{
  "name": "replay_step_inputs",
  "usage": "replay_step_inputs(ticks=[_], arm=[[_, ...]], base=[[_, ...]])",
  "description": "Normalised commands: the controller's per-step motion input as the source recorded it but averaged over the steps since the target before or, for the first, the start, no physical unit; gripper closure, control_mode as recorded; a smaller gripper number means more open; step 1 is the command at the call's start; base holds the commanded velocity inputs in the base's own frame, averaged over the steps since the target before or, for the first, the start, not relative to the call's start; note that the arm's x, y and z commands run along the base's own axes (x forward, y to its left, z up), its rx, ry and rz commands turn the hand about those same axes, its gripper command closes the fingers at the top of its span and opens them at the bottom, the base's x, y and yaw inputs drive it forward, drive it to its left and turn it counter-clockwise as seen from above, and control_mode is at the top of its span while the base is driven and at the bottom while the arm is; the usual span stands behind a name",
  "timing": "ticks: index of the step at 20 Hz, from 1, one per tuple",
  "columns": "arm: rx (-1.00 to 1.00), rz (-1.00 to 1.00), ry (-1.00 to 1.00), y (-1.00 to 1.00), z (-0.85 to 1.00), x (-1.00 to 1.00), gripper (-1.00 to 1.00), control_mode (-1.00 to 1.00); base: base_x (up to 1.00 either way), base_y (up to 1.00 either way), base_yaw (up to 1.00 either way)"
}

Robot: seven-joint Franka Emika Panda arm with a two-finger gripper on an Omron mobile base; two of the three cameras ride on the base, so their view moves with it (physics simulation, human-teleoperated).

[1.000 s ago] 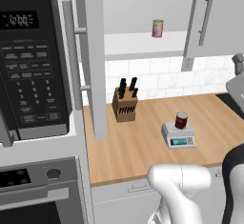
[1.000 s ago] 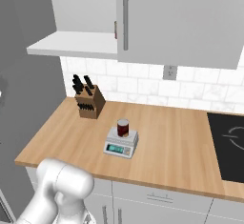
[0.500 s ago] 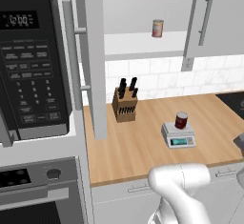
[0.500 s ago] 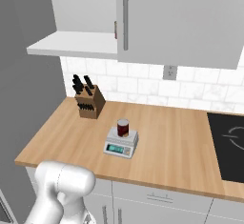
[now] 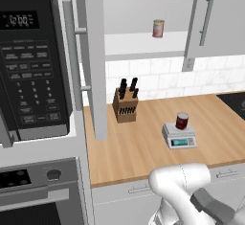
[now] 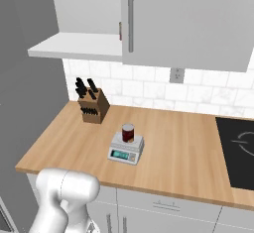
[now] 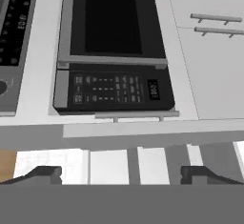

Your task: Pick the canned food and place it on the digital scale for weighing, and close the cabinet.

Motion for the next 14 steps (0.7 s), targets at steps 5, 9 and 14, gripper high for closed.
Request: replay_step_inputs(ticks=[5, 9, 14], arm=[[0.08, -0.02, 0.0, 1.0, -0.39, 0.03, -1.0, -1.0], [0.06, -0.02, 0.05, 0.97, -0.06, 0.3, -1.0, -1.0], [0.02, 0.0, 0.13, 0.66, -0.01, 0.92, -1.0, -1.0]], base=[[0.0, 0.0, 0.0], [0.0, 0.0, 0.0], [0.0, 0.0, 0.0]])
